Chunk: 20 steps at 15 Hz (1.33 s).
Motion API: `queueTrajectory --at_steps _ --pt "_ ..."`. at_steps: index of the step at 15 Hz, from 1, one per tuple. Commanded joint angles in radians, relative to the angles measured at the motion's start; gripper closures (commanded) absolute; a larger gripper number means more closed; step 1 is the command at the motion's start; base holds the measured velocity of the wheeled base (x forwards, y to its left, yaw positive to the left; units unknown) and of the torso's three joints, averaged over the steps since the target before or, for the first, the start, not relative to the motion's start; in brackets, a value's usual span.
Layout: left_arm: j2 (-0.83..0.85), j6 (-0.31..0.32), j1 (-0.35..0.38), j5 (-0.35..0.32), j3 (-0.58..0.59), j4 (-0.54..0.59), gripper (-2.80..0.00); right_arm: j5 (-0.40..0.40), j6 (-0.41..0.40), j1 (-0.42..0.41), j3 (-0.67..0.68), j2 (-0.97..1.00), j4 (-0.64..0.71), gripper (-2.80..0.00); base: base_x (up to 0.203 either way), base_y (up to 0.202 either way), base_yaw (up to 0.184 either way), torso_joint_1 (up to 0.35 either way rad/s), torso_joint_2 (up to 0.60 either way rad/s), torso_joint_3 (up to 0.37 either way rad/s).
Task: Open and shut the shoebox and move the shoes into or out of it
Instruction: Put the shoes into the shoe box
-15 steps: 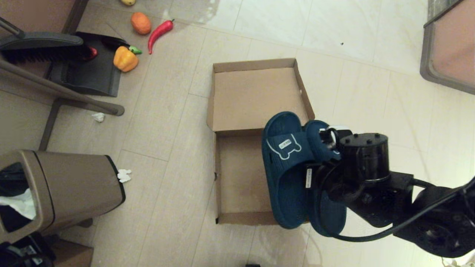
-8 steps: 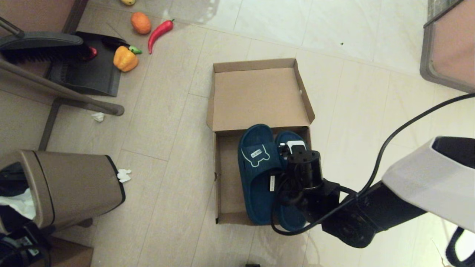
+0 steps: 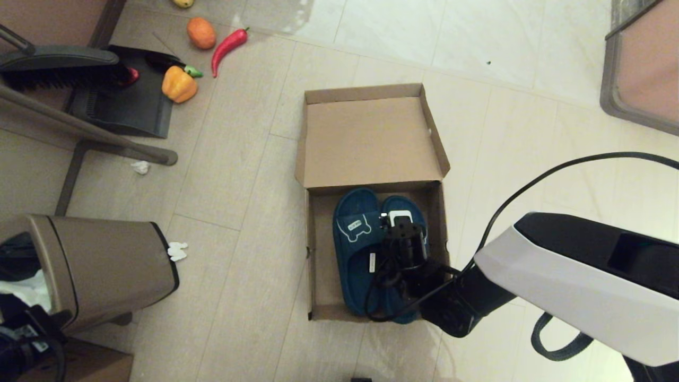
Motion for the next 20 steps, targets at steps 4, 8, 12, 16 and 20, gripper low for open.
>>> queueTrajectory --at_steps 4,8,12,16,20 --pt "0.001 -0.001 0.001 0.001 -0.001 -0.002 0.00 -0.002 -0.002 -0.003 -0.024 0.040 -0.012 -2.80 0.000 0.000 0.000 0.000 0.00 0.000" --pt "-0.011 0.000 0.001 0.004 0.006 -0.002 0.00 -0.025 -0.004 -0.003 0.005 0.009 -0.025 -2.80 0.000 0.000 0.000 0.000 0.00 0.000" --pt "-0.017 0.001 0.001 0.007 0.012 -0.002 0.00 -0.030 -0.004 0.029 0.163 -0.111 -0.025 -2.80 0.000 0.000 0.000 0.000 0.00 0.000" --pt "-0.035 0.017 -0.002 0.005 0.033 -0.002 0.00 -0.055 -0.002 0.071 0.328 -0.278 -0.025 -2.80 0.000 0.000 0.000 0.000 0.00 0.000" --pt "-0.068 0.029 -0.002 0.005 0.089 -0.003 0.00 -0.061 0.006 0.104 0.507 -0.418 -0.042 0.00 0.000 0.000 0.000 0.000 0.00 0.000"
